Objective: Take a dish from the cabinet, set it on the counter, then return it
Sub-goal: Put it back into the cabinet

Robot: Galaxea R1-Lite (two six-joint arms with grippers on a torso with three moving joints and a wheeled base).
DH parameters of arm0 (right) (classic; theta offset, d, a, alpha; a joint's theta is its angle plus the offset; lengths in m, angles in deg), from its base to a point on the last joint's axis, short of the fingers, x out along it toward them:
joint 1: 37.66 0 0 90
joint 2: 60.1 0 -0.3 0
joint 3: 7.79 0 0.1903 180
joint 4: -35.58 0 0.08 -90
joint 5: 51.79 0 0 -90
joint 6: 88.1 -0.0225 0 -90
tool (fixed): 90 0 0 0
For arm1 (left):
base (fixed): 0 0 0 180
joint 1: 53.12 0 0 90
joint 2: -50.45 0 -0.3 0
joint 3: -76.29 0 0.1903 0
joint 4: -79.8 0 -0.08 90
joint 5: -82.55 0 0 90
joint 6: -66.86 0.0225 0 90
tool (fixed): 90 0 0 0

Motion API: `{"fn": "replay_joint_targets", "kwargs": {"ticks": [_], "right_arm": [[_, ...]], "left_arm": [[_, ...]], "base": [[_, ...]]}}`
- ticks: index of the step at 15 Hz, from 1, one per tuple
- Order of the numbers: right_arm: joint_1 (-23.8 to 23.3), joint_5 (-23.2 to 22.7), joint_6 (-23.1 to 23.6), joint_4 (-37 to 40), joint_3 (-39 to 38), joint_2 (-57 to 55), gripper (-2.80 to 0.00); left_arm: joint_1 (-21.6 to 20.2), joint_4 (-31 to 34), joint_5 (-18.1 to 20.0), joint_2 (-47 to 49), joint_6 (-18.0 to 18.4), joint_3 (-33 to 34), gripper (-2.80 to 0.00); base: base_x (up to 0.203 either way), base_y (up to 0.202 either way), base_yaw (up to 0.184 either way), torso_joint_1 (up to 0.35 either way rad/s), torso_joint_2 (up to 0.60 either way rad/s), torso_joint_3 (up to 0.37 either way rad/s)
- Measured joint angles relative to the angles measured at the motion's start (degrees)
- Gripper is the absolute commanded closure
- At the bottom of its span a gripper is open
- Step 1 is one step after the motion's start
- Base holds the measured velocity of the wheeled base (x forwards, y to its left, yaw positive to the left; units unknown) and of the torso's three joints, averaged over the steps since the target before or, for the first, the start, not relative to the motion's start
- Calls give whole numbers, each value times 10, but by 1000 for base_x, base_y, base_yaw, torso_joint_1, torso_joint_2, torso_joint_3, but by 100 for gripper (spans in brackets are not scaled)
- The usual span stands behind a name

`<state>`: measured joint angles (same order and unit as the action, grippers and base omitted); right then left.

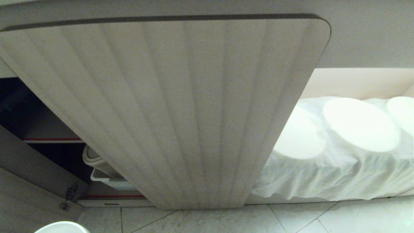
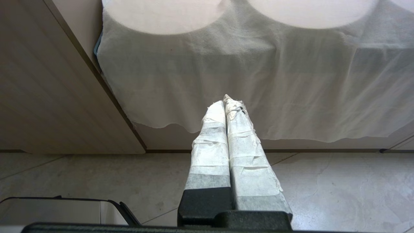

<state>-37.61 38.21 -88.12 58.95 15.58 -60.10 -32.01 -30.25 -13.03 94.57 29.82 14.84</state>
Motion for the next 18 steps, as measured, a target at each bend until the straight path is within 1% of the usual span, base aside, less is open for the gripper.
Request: {"fn": "replay_joint_targets", "kwargs": {"ticks": [8,13,18], "right_arm": [[0,0,0,0,0,0,0],[0,0,0,0,0,0,0],[0,0,0,0,0,0,0]], "left_arm": [[2,0,-3,-5,3,-1,0],[2,1,-4,-21,3,10,0],[2,18,-4,-25,5,12,0]], "base": [[0,0,0,0,0,0],[0,0,0,0,0,0],[0,0,0,0,0,0]]}}
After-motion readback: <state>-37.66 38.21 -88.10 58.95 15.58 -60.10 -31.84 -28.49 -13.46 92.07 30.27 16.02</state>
